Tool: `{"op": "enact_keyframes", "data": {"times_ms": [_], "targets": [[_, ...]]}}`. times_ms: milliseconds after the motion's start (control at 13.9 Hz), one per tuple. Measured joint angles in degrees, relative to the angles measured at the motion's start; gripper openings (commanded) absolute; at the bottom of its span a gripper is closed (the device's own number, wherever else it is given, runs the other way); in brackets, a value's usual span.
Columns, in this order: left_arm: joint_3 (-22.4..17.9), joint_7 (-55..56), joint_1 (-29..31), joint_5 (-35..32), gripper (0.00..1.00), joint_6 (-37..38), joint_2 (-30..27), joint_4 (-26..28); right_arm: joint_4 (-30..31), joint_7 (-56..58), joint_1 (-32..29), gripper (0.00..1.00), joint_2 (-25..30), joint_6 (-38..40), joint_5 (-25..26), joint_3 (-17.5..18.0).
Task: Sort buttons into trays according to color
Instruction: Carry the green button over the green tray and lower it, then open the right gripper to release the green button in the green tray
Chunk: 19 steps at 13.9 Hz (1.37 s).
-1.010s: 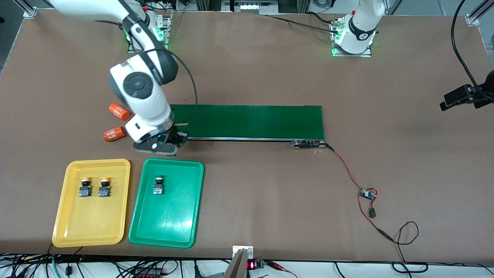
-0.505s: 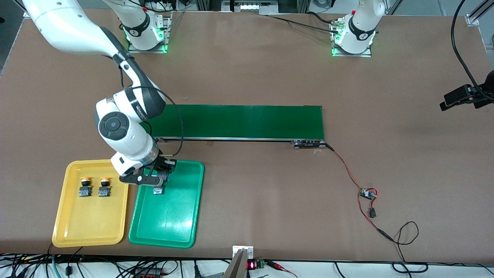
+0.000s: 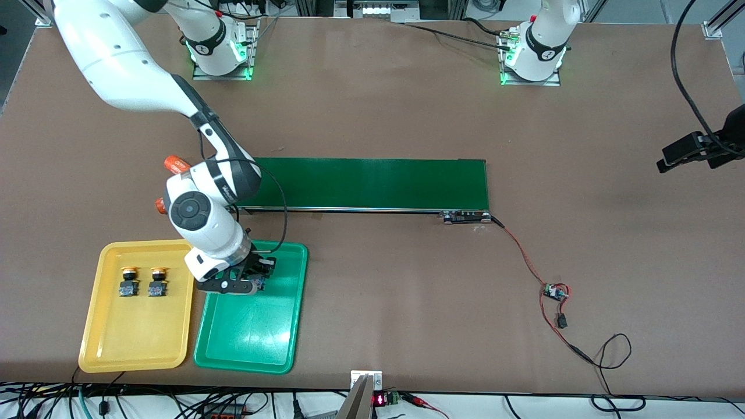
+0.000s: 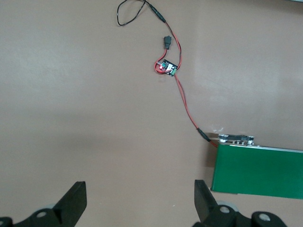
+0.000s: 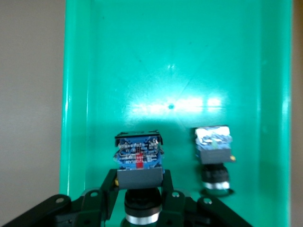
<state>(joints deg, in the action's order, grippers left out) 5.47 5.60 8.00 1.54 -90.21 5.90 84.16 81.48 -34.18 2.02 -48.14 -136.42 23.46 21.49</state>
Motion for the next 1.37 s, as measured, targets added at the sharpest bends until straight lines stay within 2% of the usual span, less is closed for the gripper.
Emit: {"op": "enact_keyframes", "data": {"times_ms": [217, 289, 361, 505, 577, 650, 722, 866, 1083, 1155, 1227, 1371], "targets": [[0.3, 0.3, -0.1, 0.0, 1.0, -0.1, 0.0, 0.0, -0.3, 0.2, 0.5, 0.07, -2.0, -2.6, 0.1, -0.4], [0.3, 0.2, -0.1, 0.0, 1.0, -0.1, 0.0, 0.0, -0.4, 0.2, 0.8, 0.12, -2.3, -2.8, 0.1, -0.5], [0.3, 0.2, -0.1, 0.0, 1.0, -0.1, 0.0, 0.0, -0.4, 0.3, 0.9, 0.26, -2.4, -2.8, 0.1, -0.7], [0.3, 0.1, -0.1, 0.0, 1.0, -0.1, 0.0, 0.0, -0.4, 0.3, 1.1, 0.38, -2.4, -2.8, 0.1, -0.9], [0.3, 0.1, -0.1, 0.0, 1.0, -0.1, 0.0, 0.0, -0.5, 0.3, 1.1, 0.52, -2.4, -2.9, 0.1, -0.9], [0.2, 0.1, -0.3, 0.0, 1.0, -0.1, 0.0, 0.0, -0.5, 0.3, 1.1, 0.57, -2.4, -2.9, 0.1, -0.9], [0.0, 0.0, -0.7, 0.0, 1.0, -0.1, 0.0, 0.0, -0.5, 0.5, 1.1, 0.73, -2.4, -3.0, 0.1, -1.0], [-0.7, 0.0, -1.8, 0.0, 1.0, -0.7, 0.0, 0.0, -0.5, 0.9, 1.1, 0.81, -2.7, -4.7, 0.1, -1.1], [-1.7, 0.0, -2.9, 0.0, 1.0, -1.1, 0.0, 0.0, -0.5, 1.3, 1.1, 0.83, -3.5, -7.9, 0.1, -1.5], [-1.9, 0.0, -3.2, 0.0, 1.0, -1.1, 0.0, 0.0, -0.5, 1.4, 1.1, 0.94, -3.6, -8.4, 0.1, -1.6], [-2.5, 0.0, -3.7, 0.0, 1.0, -1.2, 0.0, 0.0, -0.6, 1.4, 1.0, 1.0, -3.6, -8.6, 0.1, -1.7], [-4.3, 0.0, -5.3, 0.0, 1.0, -1.2, 0.0, 0.0, -1.1, 1.4, 0.6, 1.0, -3.4, -8.7, 0.1, -1.9]]}}
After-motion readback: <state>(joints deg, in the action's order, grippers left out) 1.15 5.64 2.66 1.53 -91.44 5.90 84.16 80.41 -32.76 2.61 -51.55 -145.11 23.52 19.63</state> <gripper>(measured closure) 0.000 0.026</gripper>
